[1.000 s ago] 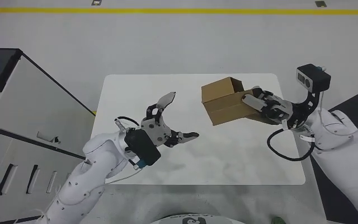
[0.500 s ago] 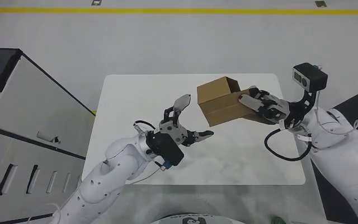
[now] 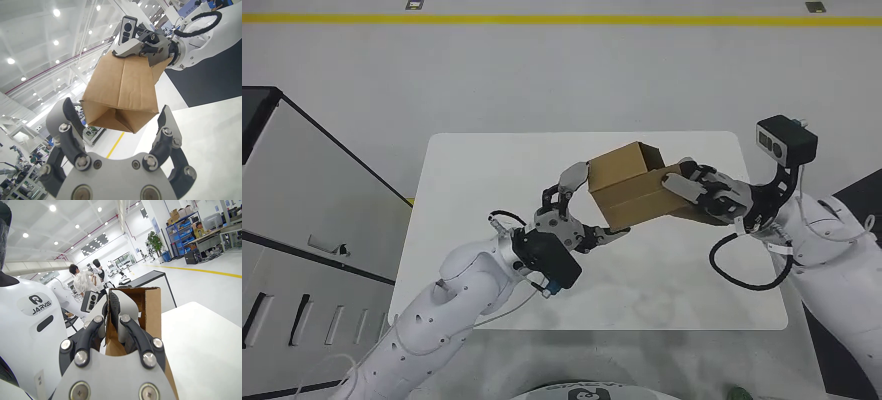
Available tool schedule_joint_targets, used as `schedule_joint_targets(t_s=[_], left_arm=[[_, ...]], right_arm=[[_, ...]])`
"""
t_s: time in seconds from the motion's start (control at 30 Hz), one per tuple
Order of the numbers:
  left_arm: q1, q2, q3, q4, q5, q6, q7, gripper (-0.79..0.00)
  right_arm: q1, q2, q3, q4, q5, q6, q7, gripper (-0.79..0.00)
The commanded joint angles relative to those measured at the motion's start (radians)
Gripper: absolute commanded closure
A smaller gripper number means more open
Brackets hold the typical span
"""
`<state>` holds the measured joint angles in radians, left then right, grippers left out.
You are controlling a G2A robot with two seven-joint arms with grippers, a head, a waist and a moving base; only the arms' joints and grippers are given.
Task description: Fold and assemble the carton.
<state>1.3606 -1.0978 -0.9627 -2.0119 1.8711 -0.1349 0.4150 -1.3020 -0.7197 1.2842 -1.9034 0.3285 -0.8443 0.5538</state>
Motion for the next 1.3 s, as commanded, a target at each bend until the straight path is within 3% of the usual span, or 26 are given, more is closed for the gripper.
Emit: schedule_joint_targets(t_s=[0.0, 0.13, 0.2, 0.23, 0.3, 0.4, 0.63, 0.8, 0.9, 0.93, 0.97, 1.0, 1.03, 1.07, 1.2, 1.27], left_arm=[[-0.001, -0.001, -0.001, 0.001, 0.011, 0.007, 0.001, -0.785], [0.002, -0.003, 0.000, -0.001, 0.033, 0.006, 0.001, -0.785], [0.004, -0.004, 0.000, -0.001, 0.034, 0.007, 0.003, -0.723], [0.006, -0.005, -0.001, -0.001, 0.035, 0.008, 0.003, -0.650], [0.008, -0.005, -0.001, -0.003, 0.038, 0.008, 0.005, -0.650], [0.012, -0.006, -0.004, -0.003, 0.041, 0.007, 0.008, -0.570], [0.016, -0.010, -0.010, -0.003, 0.044, 0.002, 0.011, -0.523], [0.013, -0.013, -0.012, 0.000, 0.041, 0.003, 0.015, -0.397], [0.012, -0.015, -0.013, 0.004, 0.039, 0.001, 0.015, -0.363], [0.012, -0.015, -0.014, 0.004, 0.039, 0.000, 0.015, -0.348], [0.012, -0.016, -0.014, 0.005, 0.038, 0.000, 0.016, -0.329], [0.012, -0.016, -0.015, 0.006, 0.037, 0.000, 0.017, -0.296], [0.012, -0.016, -0.017, 0.007, 0.039, -0.001, 0.018, -0.256], [0.012, -0.017, -0.018, 0.008, 0.039, -0.002, 0.019, -0.209], [0.014, -0.017, -0.025, 0.010, 0.043, -0.008, 0.021, 0.000], [0.016, -0.018, -0.029, 0.009, 0.044, -0.007, 0.024, 0.000]], right_arm=[[0.000, -0.003, 0.000, -0.002, -0.001, 0.001, 0.001, 0.000], [-0.002, -0.008, 0.001, -0.003, -0.002, 0.005, 0.005, 0.000], [-0.003, -0.010, 0.002, -0.005, -0.002, 0.006, 0.008, 0.000], [-0.004, -0.011, 0.003, -0.005, -0.002, 0.007, 0.010, 0.000], [-0.004, -0.014, 0.004, -0.006, -0.001, 0.009, 0.013, 0.000], [-0.007, -0.017, 0.007, -0.005, -0.001, 0.012, 0.018, 0.000], [-0.010, -0.024, 0.016, -0.004, 0.000, 0.018, 0.030, 0.000], [-0.013, -0.029, 0.026, -0.002, 0.003, 0.021, 0.037, 0.000], [-0.015, -0.031, 0.032, -0.001, 0.005, 0.027, 0.043, 0.000], [-0.015, -0.032, 0.034, -0.002, 0.006, 0.028, 0.045, -0.040], [-0.016, -0.033, 0.037, -0.001, 0.008, 0.029, 0.047, -0.369], [-0.017, -0.033, 0.040, -0.001, 0.009, 0.030, 0.049, -0.628], [-0.017, -0.034, 0.044, 0.000, 0.009, 0.031, 0.051, -0.742], [-0.019, -0.034, 0.049, 0.001, 0.010, 0.032, 0.052, -0.785], [-0.027, -0.035, 0.076, 0.002, 0.009, 0.033, 0.061, -0.785], [-0.035, -0.034, 0.093, 0.000, 0.010, 0.033, 0.066, -0.785]])
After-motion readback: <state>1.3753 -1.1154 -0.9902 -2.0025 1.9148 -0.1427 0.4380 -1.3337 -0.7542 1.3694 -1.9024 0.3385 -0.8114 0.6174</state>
